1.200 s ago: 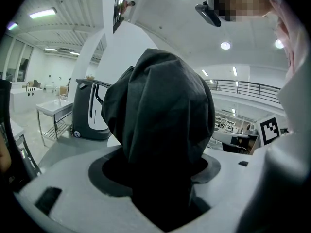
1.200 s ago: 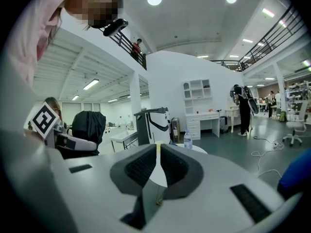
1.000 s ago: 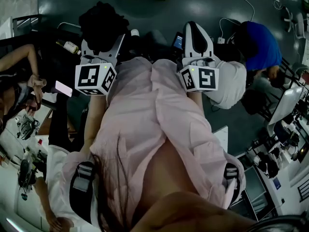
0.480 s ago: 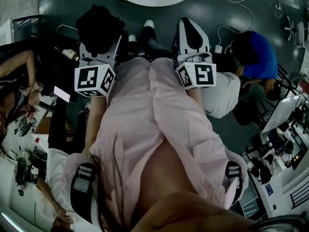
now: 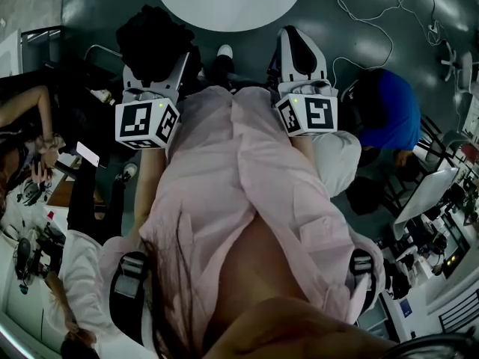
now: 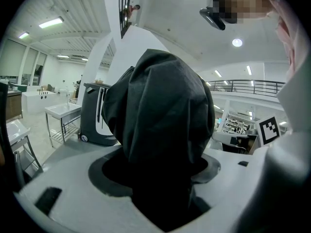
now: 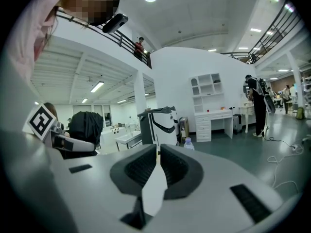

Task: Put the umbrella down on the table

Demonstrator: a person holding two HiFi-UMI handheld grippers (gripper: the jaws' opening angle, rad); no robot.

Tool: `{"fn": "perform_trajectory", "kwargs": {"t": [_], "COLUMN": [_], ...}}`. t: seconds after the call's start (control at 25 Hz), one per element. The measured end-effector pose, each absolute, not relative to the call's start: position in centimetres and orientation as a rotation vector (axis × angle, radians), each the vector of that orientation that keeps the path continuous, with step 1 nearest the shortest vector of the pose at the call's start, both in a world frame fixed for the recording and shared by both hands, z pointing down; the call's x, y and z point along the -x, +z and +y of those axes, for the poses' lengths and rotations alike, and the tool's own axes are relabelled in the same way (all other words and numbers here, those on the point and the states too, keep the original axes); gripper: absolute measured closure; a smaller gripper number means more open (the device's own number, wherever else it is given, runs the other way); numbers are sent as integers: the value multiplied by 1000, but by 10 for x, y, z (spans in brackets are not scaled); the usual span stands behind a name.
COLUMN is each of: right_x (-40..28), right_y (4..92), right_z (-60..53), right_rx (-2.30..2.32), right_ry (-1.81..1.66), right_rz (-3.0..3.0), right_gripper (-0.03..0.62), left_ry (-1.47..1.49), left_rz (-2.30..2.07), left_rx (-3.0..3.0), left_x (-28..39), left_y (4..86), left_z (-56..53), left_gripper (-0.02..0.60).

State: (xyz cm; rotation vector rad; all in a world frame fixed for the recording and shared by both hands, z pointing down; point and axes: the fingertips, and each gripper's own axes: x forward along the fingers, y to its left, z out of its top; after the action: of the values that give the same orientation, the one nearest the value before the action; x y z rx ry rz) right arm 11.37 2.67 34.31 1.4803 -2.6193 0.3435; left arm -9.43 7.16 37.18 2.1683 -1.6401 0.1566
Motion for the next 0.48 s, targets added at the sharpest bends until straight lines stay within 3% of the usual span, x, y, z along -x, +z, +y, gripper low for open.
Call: {"fn": "perform_trajectory", "kwargs": {"t": [0.48], "right_x": [-138], "right_y": [350], "right_z": [-4], "right_rx": [-1493], "right_ry": [375], "right_rz": [-2622], "right_gripper": [551], "left_ry": [122], "left_rz": [-1679], "left_rx": [-2161], "left_x": [85], "left_y": [363], "left_z": [36], "left_gripper": [259]}}
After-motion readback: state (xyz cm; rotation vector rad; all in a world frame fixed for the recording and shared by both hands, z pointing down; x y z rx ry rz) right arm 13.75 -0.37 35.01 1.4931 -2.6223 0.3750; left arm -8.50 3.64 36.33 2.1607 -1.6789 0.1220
